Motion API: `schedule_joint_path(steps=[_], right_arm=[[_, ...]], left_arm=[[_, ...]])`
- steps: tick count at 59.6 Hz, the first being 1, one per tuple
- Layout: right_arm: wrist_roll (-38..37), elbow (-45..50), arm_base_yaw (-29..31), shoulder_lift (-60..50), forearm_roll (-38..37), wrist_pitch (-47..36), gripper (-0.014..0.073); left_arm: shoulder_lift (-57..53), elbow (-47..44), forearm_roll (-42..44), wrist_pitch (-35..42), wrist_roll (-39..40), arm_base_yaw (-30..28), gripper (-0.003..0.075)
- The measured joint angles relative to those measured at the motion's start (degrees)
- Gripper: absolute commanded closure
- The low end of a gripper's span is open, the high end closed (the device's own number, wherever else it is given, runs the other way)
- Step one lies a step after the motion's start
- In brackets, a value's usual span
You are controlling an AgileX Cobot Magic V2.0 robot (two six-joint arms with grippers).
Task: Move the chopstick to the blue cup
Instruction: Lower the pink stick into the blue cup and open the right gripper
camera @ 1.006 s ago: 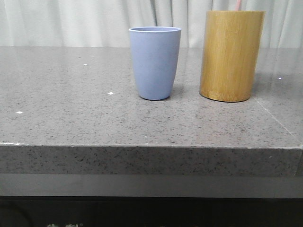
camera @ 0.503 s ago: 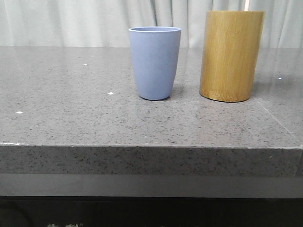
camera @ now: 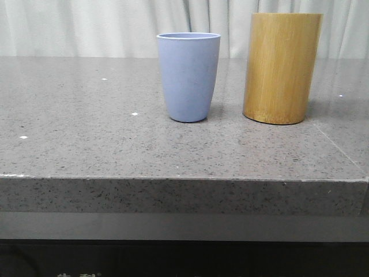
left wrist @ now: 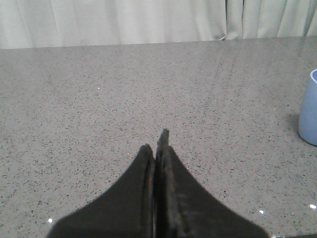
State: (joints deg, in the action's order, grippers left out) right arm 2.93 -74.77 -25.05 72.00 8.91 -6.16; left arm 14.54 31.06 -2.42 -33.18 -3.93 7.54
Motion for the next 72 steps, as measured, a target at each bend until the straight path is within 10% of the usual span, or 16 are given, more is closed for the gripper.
schedule_joint_path(steps=[33,52,72], right_arm=[[0.0,-1.1,-10.1,15.3,0.3,-1.9,0.0625],[0.0,-1.1,-10.1,19.0,1.4,-0.2,0.0335],[0.0,-1.1,-10.1,18.7,1.4,0.3,0.0309]], left_arm=[[0.0,0.0,0.0,0.0,0.0,0.0,0.0739],[0.0,0.0,0.0,0.0,0.0,0.0,0.0739],[0.0,0.0,0.0,0.0,0.0,0.0,0.0739]])
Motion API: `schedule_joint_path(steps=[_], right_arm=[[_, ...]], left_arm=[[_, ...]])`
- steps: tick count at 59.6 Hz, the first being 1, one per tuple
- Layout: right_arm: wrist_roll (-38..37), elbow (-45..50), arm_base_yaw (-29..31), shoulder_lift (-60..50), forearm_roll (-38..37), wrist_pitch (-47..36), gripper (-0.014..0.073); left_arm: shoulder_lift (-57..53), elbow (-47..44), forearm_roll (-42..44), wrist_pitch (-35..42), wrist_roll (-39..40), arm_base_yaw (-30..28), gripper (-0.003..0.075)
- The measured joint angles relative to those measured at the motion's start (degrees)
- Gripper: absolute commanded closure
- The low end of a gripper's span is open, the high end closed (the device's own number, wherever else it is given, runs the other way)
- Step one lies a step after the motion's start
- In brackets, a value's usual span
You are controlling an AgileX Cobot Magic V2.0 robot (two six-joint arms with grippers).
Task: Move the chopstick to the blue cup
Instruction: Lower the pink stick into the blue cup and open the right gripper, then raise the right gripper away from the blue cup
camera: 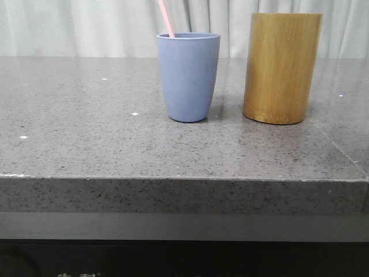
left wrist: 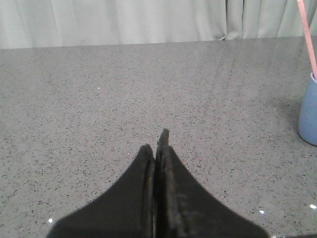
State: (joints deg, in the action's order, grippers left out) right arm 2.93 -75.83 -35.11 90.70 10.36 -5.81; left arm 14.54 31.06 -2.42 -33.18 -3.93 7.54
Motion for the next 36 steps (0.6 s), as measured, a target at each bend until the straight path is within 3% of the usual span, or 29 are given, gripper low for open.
schedule_joint_path(steps=[4,9,20,36], right_arm=[[0.0,0.0,0.0,-1.2,0.0,0.2,0.0335],[0.0,-1.4,0.0,-2.8,-0.2,2.2,0.0437],[0.0,-8.1,0.9,-4.5,-1.6,15.2,0.0631],[0.0,-14.7,4.4,-4.7,-2.1,33.9,0.0646]], left_arm=[[0.0,0.0,0.0,0.0,0.0,0.0,0.0739],[0.0,0.0,0.0,0.0,0.0,0.0,0.0739],[0.0,0.0,0.0,0.0,0.0,0.0,0.0739],[0.0,0.0,0.0,0.0,0.0,0.0,0.0739]])
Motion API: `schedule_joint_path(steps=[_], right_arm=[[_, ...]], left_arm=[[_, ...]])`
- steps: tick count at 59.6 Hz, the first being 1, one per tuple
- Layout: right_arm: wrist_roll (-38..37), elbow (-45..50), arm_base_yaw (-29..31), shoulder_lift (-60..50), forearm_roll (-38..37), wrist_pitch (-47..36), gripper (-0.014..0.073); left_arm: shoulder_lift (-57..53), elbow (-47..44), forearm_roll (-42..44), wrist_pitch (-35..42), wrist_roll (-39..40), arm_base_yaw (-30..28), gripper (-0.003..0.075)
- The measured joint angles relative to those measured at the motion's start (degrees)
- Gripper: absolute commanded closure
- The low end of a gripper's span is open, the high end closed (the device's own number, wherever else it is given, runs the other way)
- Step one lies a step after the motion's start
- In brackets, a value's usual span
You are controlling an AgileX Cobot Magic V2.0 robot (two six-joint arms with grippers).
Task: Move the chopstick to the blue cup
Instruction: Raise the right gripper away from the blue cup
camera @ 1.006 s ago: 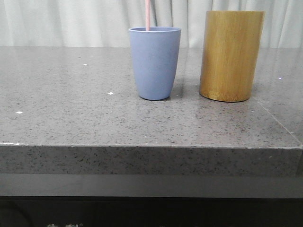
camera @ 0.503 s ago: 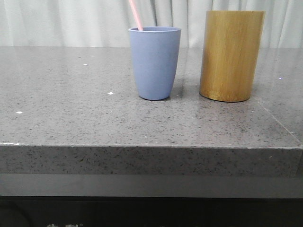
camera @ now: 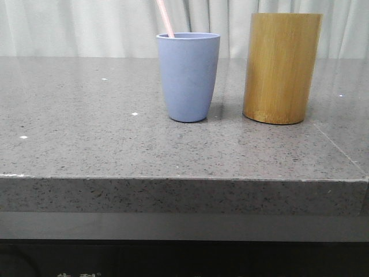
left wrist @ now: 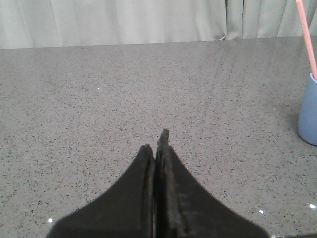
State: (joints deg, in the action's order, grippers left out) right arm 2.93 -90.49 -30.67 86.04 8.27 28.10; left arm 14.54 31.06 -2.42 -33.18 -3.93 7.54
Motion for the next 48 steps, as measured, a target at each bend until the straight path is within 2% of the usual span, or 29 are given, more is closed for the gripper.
schedule_joint_path(steps=[10,27,35,48], right_arm=[[0.0,-0.2,3.2,-1.7,-0.1,5.5,0.0706],[0.0,3.0,13.6,-9.6,-1.8,9.4,0.0706],[0.0,11.4,17.2,-16.3,-2.7,8.2,0.0706],[0.0,27.3,17.6,-28.2,-3.0,1.3,0.0706]], left_arm=[[0.0,0.0,0.0,0.0,0.0,0.0,0.0739],[0.0,0.0,0.0,0.0,0.0,0.0,0.0739],[0.0,0.0,0.0,0.0,0.0,0.0,0.0739],[0.0,0.0,0.0,0.0,0.0,0.0,0.0739]])
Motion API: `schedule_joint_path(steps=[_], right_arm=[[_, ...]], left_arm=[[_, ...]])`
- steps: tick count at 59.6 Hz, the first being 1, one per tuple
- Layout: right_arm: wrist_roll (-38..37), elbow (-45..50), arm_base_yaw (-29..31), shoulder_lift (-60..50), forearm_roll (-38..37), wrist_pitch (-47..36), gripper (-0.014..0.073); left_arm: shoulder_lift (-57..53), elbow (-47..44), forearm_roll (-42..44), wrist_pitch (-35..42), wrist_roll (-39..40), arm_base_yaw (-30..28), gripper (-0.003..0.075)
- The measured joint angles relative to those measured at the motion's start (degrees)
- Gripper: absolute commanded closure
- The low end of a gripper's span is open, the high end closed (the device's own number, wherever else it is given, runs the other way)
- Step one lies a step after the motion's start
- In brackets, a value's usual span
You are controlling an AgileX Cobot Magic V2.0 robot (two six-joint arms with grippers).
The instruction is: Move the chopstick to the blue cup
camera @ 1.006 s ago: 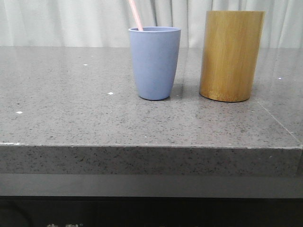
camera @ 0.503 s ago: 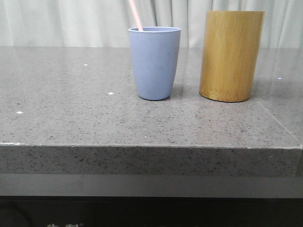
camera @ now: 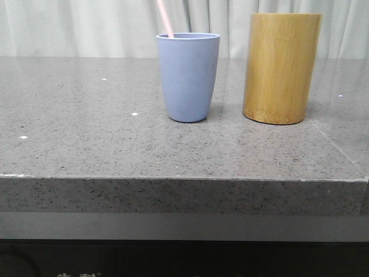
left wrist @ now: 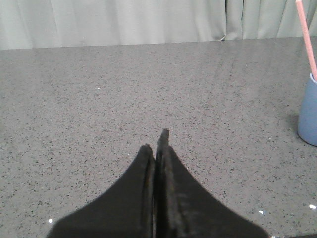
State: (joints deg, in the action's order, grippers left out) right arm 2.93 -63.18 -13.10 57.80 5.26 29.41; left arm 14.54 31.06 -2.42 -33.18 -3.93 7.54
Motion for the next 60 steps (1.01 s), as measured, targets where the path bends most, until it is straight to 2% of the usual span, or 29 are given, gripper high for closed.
schedule_joint_path(steps=[21,34,45,60], right_arm=[[0.0,23.8,0.1,-21.7,0.0,-11.3,0.0706],[0.0,33.9,0.1,-34.1,0.0,-15.7,0.0706],[0.0,38.5,0.1,-40.7,0.0,-16.1,0.0706],[0.0,39.1,0.1,-41.7,0.0,-16.4,0.0706]], left_arm=[[0.0,0.0,0.0,0.0,0.0,0.0,0.0739],[0.0,0.0,0.0,0.0,0.0,0.0,0.0739],[0.0,0.0,0.0,0.0,0.0,0.0,0.0739],[0.0,0.0,0.0,0.0,0.0,0.0,0.0739]])
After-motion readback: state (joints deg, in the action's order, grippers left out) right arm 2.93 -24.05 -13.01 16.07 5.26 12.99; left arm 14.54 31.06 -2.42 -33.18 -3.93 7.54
